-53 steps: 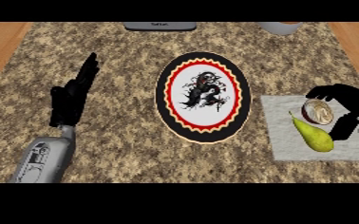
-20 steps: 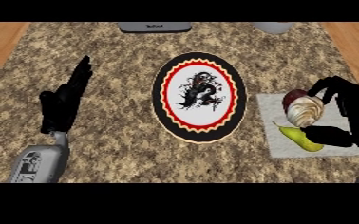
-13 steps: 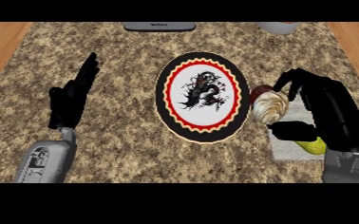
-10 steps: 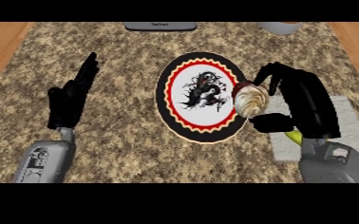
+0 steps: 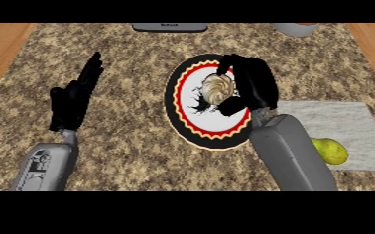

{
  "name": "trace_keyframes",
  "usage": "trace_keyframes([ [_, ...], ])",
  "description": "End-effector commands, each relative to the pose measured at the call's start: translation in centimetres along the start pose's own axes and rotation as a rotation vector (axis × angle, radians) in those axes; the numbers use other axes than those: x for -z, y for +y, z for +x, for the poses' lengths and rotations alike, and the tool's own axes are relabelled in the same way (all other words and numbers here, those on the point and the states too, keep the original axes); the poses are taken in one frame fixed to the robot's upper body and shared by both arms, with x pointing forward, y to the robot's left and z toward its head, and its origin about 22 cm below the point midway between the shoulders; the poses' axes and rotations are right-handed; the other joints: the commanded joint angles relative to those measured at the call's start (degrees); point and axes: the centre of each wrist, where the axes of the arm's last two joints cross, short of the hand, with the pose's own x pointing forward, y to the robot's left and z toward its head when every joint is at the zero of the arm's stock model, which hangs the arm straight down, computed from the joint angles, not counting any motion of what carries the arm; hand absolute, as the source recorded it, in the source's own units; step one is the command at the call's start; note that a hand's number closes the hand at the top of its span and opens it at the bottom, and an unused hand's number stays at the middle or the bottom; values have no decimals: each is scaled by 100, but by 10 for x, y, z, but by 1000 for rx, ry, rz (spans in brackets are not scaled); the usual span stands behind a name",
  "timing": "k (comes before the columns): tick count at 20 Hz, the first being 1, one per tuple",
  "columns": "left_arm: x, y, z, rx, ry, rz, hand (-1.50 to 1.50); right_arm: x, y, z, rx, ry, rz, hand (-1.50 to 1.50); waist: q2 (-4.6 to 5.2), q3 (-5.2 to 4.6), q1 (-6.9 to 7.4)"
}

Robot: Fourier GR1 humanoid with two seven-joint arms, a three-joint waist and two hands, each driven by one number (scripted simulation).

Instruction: Pick the cupcake from the placemat and place it in the plate

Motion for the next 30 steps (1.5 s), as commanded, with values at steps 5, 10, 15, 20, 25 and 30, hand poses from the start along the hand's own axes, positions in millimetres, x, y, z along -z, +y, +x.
trace_keyframes([
  [5,5,5,3,-3,-7,-24,0,34,56,3,12,166,132,-150,20,3,45],
  [10,8,-12,6,3,-14,-9,0,27,102,-11,109,188,126,-150,39,8,135],
  [15,8,-4,0,-17,-12,-16,0,35,92,-11,314,113,95,-150,32,8,76],
  [20,1,-6,11,-8,-1,3,0,40,70,-17,523,120,-116,-150,-4,12,3],
  [25,-4,-1,-12,-14,16,21,0,26,45,-60,638,193,-228,-150,-30,4,-175],
  [30,-7,-7,-10,-11,31,37,0,-3,-5,-102,685,223,-318,-150,-54,2,-247],
])
